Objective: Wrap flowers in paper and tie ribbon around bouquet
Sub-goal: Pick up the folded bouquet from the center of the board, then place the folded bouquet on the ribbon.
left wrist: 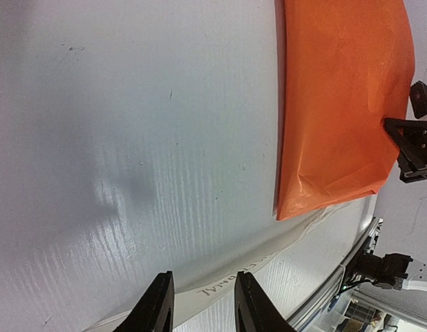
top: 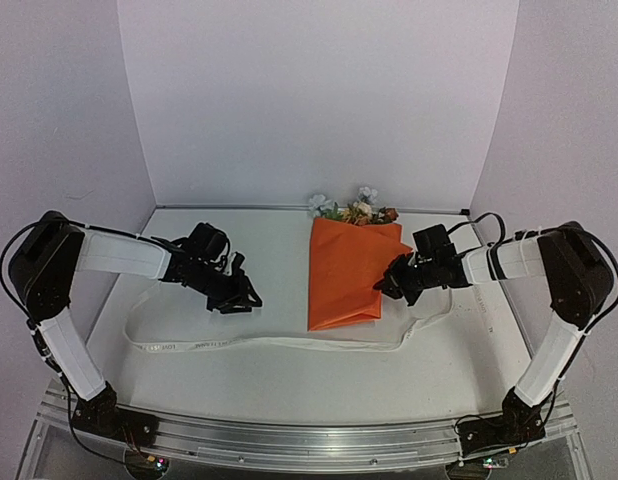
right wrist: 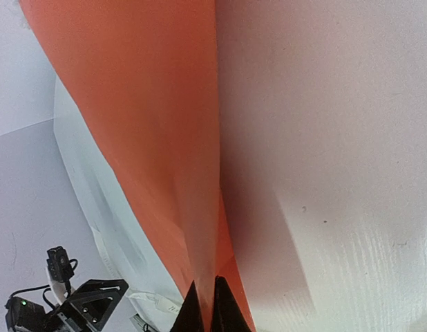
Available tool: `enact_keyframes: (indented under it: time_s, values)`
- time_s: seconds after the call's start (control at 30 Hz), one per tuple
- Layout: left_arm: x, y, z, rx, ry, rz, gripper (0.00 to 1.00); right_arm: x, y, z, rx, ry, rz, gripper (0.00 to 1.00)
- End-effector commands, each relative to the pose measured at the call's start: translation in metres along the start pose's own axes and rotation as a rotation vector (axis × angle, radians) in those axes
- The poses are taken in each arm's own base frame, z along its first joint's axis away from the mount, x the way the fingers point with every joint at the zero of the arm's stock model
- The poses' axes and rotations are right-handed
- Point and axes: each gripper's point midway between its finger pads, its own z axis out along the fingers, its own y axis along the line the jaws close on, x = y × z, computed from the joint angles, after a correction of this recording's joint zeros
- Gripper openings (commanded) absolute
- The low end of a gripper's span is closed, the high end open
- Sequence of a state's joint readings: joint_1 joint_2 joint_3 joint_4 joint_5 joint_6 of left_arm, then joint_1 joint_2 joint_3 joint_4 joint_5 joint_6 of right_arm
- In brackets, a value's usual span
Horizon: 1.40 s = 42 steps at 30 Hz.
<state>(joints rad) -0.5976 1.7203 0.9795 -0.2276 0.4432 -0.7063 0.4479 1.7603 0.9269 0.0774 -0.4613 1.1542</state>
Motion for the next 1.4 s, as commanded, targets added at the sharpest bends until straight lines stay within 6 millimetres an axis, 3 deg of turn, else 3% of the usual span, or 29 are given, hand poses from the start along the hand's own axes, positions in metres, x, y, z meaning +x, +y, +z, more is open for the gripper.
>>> enact_keyframes:
  time_s: [0.0,0.47,0.87,1.17,1.37]
  values:
    - [-0.006,-0.006,-0.016,0.031,-0.042,0.007,0.33,0.008,0.047,-0.019,-0.094,0.023,0.007,0.03]
    - [-0.011,0.022,-0.033,0.014,-0.097,-0.094,0.32,0.062,0.068,-0.024,-0.141,0.146,0.056,0.03]
    - [-0.009,0.033,-0.039,0.005,-0.113,-0.122,0.33,0.103,0.072,-0.04,-0.161,0.178,0.08,0.02]
    - [-0.006,0.036,-0.038,0.004,-0.111,-0.118,0.33,0.146,0.053,-0.041,-0.139,0.179,0.065,0.02]
    - [0.0,0.042,-0.036,-0.002,-0.106,-0.12,0.32,0.171,0.029,-0.039,-0.126,0.153,0.06,0.01]
